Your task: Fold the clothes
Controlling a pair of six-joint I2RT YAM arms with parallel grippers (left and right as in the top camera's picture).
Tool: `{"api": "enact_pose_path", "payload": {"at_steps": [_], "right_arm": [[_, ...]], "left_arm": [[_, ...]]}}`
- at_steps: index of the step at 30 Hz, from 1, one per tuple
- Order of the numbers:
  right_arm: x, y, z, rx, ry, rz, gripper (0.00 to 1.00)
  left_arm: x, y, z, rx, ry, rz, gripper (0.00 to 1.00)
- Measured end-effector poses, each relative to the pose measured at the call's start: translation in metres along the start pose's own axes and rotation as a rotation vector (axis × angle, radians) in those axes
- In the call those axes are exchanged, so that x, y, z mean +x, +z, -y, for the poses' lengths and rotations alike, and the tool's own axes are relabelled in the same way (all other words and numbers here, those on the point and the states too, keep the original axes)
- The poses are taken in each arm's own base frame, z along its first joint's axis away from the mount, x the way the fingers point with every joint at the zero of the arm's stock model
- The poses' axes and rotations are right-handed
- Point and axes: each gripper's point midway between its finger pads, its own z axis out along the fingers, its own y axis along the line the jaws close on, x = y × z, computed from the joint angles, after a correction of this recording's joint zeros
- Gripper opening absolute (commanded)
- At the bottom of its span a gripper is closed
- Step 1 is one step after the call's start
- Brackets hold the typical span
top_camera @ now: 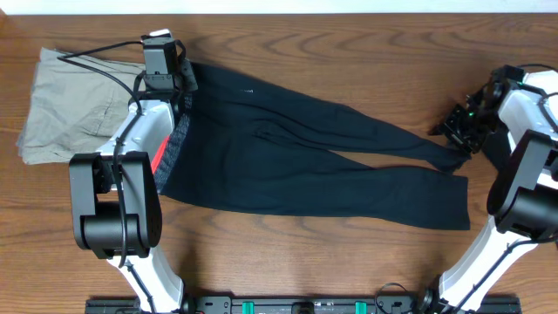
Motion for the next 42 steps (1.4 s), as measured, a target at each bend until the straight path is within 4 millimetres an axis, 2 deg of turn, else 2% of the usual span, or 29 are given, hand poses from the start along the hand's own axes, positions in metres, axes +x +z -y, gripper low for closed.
{"api": "enact_pose_path", "payload": {"at_steps": [1,3,9,16,20,24,32,34,37,42], "right_arm": [[0.0,0.001,-0.001,0.002,-0.007,0.001,0.45],[0.0,0.001,-0.003,0.007,-0.015,0.006,0.45],[-0.002,-0.002,0.001,0.043,-0.014,0.006,0.41],[0.008,-0.021,-0.001,0.074,-0.013,-0.062,0.49],[0.022,-0.021,0.001,0.105,-0.033,-0.111,0.51],[0.023,-0.02,0.003,0.139,-0.064,-0.109,0.53],[0.024,-0.019,0.012,0.19,-0.08,-0.11,0.47],[0.029,-0.018,0.015,0.2,-0.075,-0.129,0.39],[0.04,-0.015,0.022,0.222,-0.073,-0.167,0.01],[0.05,-0.016,0.027,0.24,-0.052,-0.205,0.01]], "left_arm": [[0.0,0.0,0.0,0.0,0.005,0.0,0.26],[0.0,0.0,0.0,-0.001,0.004,0.002,0.32],[-0.002,0.0,0.0,-0.003,-0.001,0.009,0.32],[-0.002,0.0,-0.001,-0.006,-0.001,0.007,0.33],[0.0,0.0,-0.001,-0.007,0.001,0.0,0.33],[0.0,0.0,-0.001,-0.007,0.001,0.0,0.34],[0.003,0.0,-0.002,-0.009,0.002,-0.01,0.34],[0.003,0.0,-0.002,-0.01,0.003,-0.013,0.34],[0.003,0.0,-0.002,-0.01,0.003,-0.013,0.34],[0.003,0.0,-0.002,-0.01,0.003,-0.013,0.35]]}}
